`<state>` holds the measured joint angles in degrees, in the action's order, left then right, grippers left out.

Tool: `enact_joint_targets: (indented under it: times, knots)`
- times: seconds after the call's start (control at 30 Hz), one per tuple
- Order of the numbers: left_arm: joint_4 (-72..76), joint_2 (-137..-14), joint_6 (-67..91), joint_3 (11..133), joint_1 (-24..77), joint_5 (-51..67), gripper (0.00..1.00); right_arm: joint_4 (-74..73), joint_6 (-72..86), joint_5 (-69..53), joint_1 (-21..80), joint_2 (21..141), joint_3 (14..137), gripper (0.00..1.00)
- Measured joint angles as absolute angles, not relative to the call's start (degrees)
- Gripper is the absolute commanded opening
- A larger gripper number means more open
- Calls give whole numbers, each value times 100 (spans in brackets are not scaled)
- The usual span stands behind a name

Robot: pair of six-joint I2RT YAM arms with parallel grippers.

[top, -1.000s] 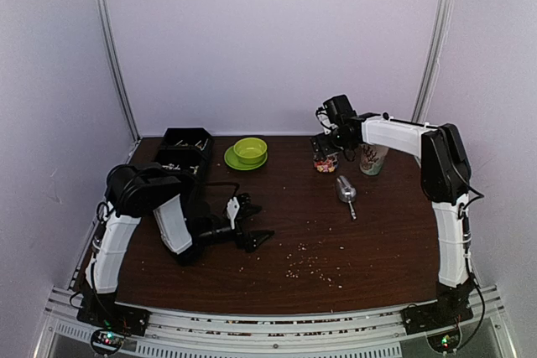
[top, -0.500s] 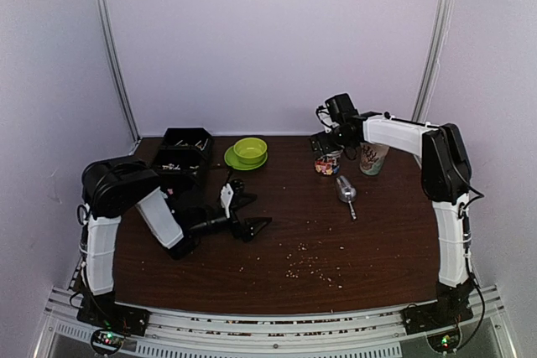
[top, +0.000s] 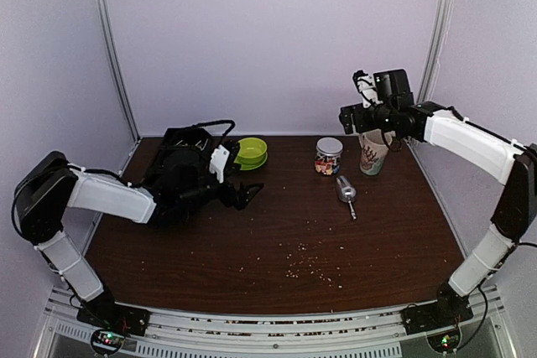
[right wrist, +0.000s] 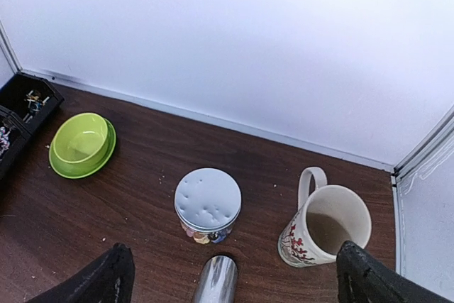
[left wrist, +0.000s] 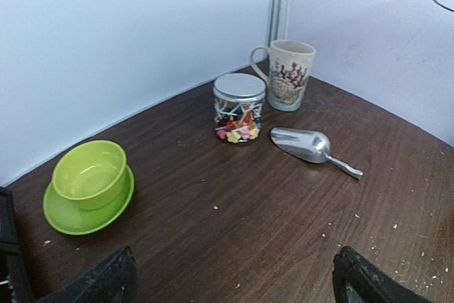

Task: Pack the candies
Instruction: Reset both arms

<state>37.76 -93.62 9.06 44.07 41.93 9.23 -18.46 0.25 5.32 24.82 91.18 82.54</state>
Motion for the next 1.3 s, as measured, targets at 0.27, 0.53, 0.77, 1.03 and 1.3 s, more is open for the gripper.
enact_joint_targets:
  times: [0.27, 0.53, 0.77, 1.03, 1.3]
  knots:
    - [941, -8016, 985, 5312, 4163, -685, 98, -1826, 178, 462, 2482, 7330, 6779, 100]
    - [-932, -6493, 1433, 5339, 3459, -1356, 98, -1951, 436, 659, 2482, 5782, 5649, 99]
    - [-1776, -4897, 1441, 5009, 3120, -1894, 98, -2239, 438, 915, 2482, 4716, 5022, 100]
    - [-2357, -3970, 1345, 4582, 3079, -2058, 98, -2475, 460, 1109, 2482, 3116, 4163, 100]
    - [-2633, -3107, 1251, 3791, 3079, -2064, 98, -2449, 473, 1212, 2482, 1870, 3767, 99]
